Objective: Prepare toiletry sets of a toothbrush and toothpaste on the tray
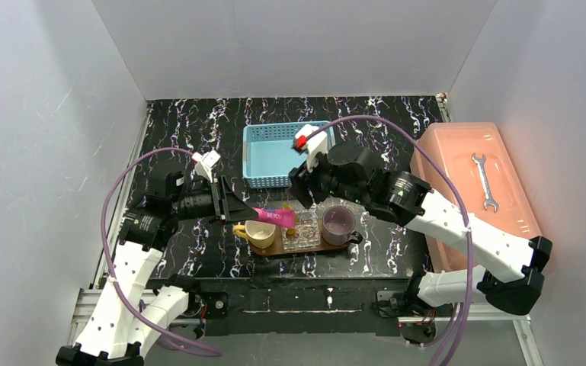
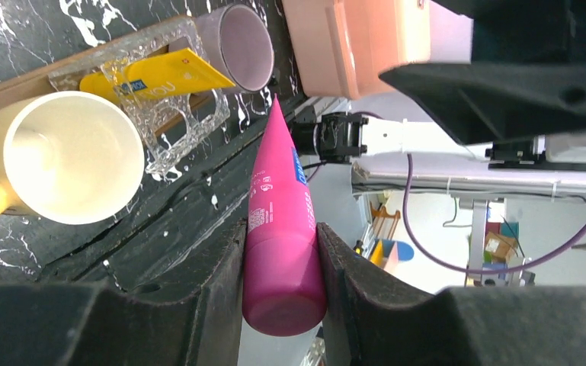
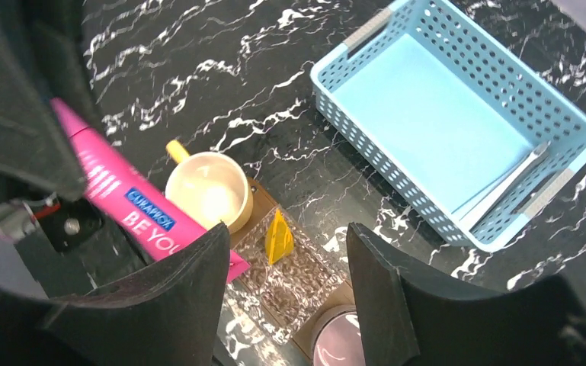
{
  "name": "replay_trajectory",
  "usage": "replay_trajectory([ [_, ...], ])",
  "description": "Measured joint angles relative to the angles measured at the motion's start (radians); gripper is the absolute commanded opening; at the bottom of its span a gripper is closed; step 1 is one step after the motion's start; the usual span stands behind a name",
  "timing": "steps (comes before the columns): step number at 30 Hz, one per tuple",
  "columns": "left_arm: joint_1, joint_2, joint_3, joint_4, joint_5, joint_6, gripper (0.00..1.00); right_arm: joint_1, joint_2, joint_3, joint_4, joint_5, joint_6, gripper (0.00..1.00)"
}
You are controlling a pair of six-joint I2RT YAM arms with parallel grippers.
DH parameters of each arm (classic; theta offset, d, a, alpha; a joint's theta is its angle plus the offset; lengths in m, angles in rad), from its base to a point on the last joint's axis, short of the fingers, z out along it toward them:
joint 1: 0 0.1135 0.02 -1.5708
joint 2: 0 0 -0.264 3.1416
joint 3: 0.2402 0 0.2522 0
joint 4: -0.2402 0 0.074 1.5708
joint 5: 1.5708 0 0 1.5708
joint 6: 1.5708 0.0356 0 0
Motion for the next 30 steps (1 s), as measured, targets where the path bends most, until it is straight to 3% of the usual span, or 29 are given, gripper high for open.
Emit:
replay_trajectory([
  [10,0.0,-0.071,-0.042,0.128,-0.06,-0.126,0.0,-0.212,-0.071,-0.15,0.138,-0.137,0.268,0.65],
  [30,0.0,-0.121,-0.145,0.436,-0.085,-0.397,0.0,-0.371,-0.204,-0.508,0.628,-0.471,0.745,0.67],
])
